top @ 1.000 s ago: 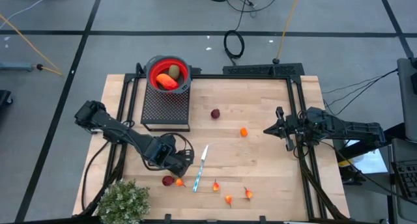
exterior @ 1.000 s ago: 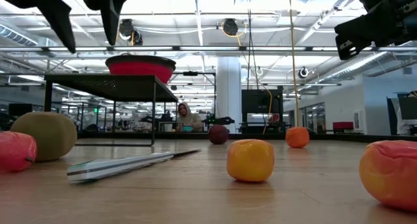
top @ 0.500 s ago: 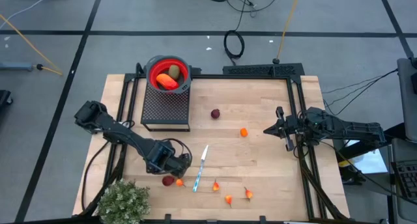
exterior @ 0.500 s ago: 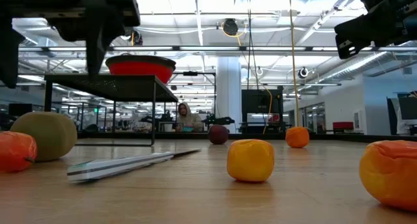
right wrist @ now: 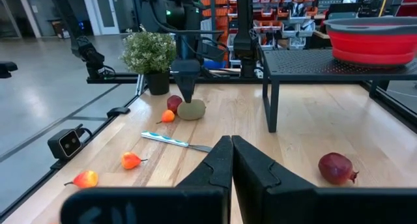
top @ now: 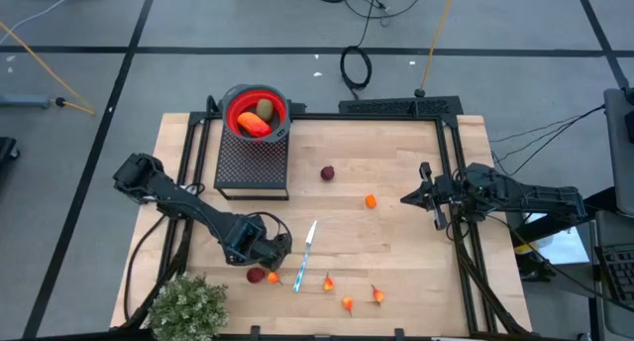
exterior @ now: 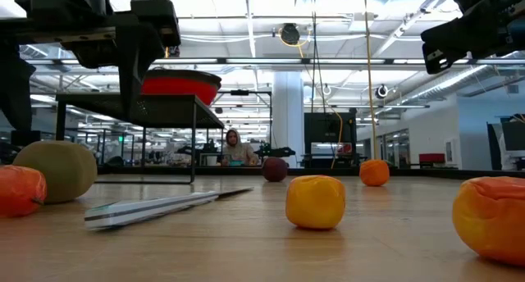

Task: Pick & Place Fruit
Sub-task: Put the green kiwi into the red strainer bowl on the shelf

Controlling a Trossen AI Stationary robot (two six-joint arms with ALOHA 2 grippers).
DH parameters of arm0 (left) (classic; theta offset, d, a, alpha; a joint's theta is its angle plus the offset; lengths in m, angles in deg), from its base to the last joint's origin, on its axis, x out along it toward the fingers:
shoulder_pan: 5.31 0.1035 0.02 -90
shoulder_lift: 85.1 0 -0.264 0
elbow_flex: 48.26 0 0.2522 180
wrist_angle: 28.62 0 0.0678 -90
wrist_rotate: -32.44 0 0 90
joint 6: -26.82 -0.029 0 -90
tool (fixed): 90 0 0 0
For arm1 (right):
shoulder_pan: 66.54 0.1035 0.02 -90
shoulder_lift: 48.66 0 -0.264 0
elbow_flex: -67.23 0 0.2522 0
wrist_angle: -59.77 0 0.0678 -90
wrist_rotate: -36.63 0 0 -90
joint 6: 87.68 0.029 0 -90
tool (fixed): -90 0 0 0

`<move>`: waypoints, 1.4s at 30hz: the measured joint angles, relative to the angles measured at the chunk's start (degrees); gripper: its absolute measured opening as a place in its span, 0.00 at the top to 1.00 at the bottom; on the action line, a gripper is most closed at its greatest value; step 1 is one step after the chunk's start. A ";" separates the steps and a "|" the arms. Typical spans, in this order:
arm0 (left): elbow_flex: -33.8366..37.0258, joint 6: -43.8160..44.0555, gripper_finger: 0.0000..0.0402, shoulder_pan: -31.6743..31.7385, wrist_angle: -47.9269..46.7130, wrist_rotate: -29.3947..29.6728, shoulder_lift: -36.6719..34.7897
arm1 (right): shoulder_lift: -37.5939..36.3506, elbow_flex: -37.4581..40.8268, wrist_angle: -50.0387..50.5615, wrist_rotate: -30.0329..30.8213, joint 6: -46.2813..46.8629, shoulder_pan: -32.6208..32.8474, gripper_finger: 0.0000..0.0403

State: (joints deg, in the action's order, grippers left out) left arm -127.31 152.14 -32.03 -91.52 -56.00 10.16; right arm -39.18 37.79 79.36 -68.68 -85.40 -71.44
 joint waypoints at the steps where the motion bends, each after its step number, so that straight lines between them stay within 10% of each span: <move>1: 0.03 0.00 0.03 0.00 -0.07 0.01 0.00 | 0.02 0.00 0.00 0.00 0.00 -0.01 1.00; 24: 0.06 -2.08 0.04 0.07 2.74 -1.87 9.46 | 0.02 0.00 -0.85 0.00 0.03 -0.01 1.00; 42: 0.01 -4.34 0.51 0.07 -1.98 -1.49 9.40 | 0.02 0.00 -0.85 0.00 1.55 0.01 1.00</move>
State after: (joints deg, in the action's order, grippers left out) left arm -127.30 147.79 -31.96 -93.50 -57.49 19.56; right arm -39.16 37.79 78.51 -68.68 -83.84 -71.43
